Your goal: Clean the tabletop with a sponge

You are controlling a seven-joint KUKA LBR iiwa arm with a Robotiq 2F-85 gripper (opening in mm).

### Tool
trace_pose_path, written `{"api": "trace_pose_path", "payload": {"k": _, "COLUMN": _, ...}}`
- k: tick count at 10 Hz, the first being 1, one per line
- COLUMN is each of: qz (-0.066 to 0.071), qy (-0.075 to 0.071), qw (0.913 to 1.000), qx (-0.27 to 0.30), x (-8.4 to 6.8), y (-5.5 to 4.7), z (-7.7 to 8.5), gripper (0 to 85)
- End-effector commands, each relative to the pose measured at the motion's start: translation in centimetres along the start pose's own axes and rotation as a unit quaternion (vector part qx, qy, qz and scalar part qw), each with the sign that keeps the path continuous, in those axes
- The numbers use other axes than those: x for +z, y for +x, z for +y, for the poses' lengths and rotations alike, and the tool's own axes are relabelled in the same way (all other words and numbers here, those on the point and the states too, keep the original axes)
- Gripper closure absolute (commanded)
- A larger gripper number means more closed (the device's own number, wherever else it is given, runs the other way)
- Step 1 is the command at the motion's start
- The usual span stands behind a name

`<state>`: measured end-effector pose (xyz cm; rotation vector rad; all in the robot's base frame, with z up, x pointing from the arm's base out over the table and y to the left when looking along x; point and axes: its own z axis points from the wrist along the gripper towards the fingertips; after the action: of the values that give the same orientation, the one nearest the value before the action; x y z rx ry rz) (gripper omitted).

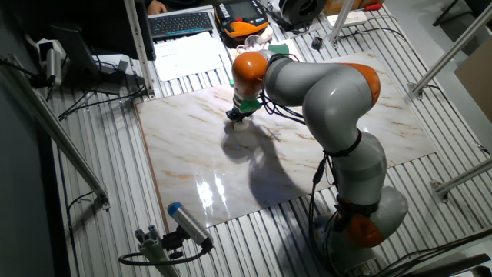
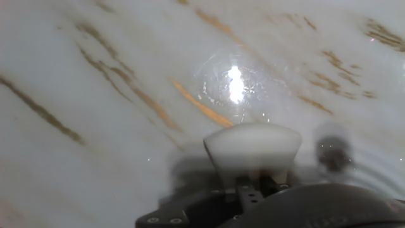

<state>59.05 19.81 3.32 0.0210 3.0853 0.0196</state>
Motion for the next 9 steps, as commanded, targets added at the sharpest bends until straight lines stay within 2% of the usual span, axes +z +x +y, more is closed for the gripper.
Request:
{"api": "trace_pose_path", "payload": {"k": 1, "qz": 0.000, "qy": 0.000, "qw": 1.0000, "qx": 0.001, "x": 0.1, "y": -0.1, "z": 0.0, "gripper": 85.0}}
{"api": "trace_pose_path", "payload": {"k": 4, "qz": 0.000, "qy": -0.002, "qw": 1.0000, "qx": 0.004, "x": 0.5, "y": -0.8, "z": 0.1, "gripper": 85.0}}
{"api": "trace_pose_path", "payload": {"k": 7, "qz": 0.007, "qy": -0.004, "qw": 1.0000, "qx": 0.001, "x": -0.1, "y": -2.4, "z": -0.3, "gripper": 85.0}}
{"api": "trace_pose_path", "payload": {"k": 9, "qz": 0.006, "qy": -0.004, "qw": 1.0000, "qx": 0.001, "x": 0.2, "y": -2.9, "z": -0.1, "gripper": 85.0}}
